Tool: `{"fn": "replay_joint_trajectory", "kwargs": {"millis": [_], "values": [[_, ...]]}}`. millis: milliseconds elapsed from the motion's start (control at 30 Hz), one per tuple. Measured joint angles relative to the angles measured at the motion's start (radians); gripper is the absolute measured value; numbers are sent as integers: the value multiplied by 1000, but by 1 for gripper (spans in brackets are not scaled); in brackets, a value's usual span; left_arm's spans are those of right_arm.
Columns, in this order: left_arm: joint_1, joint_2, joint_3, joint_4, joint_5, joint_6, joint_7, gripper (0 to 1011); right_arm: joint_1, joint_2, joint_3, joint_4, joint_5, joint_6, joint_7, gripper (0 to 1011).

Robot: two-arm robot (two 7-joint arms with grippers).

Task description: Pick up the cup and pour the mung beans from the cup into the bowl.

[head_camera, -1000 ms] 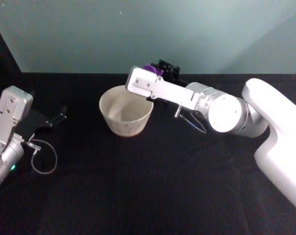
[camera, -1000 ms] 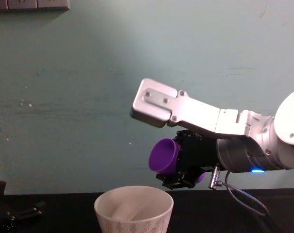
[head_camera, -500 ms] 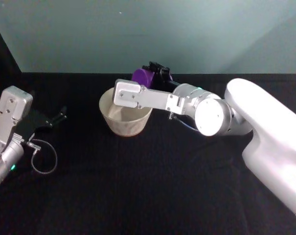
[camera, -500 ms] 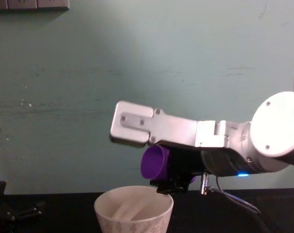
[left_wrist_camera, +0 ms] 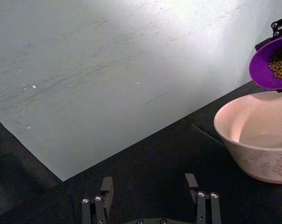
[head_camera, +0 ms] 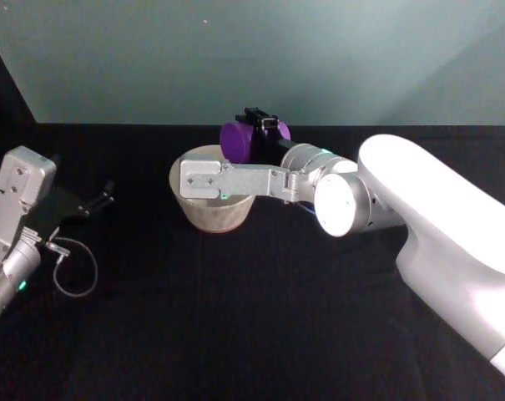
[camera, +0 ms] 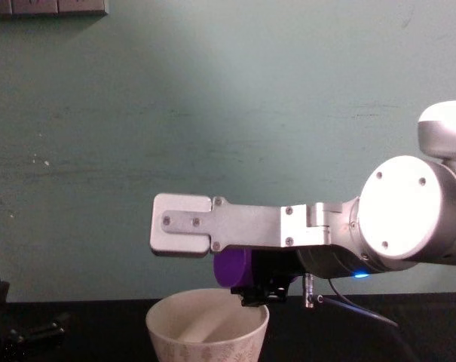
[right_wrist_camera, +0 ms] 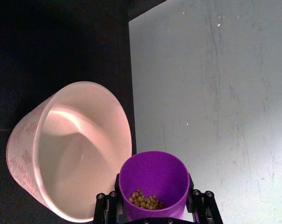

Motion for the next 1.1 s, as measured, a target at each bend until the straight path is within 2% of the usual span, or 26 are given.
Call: {"fn": "replay_joint_trajectory", "kwargs": {"millis": [400,933,1100], "values": [[0,0,0,0,0,0,0,1000,18,-13,-30,22,-91,-8,14,731],[0,0,0,0,0,0,0,1000,21,-34,-51,34,-182,-18,24,731],[0,0,0,0,0,0,0,1000,19,-38,-50,32,-196,-28,27,731]]}}
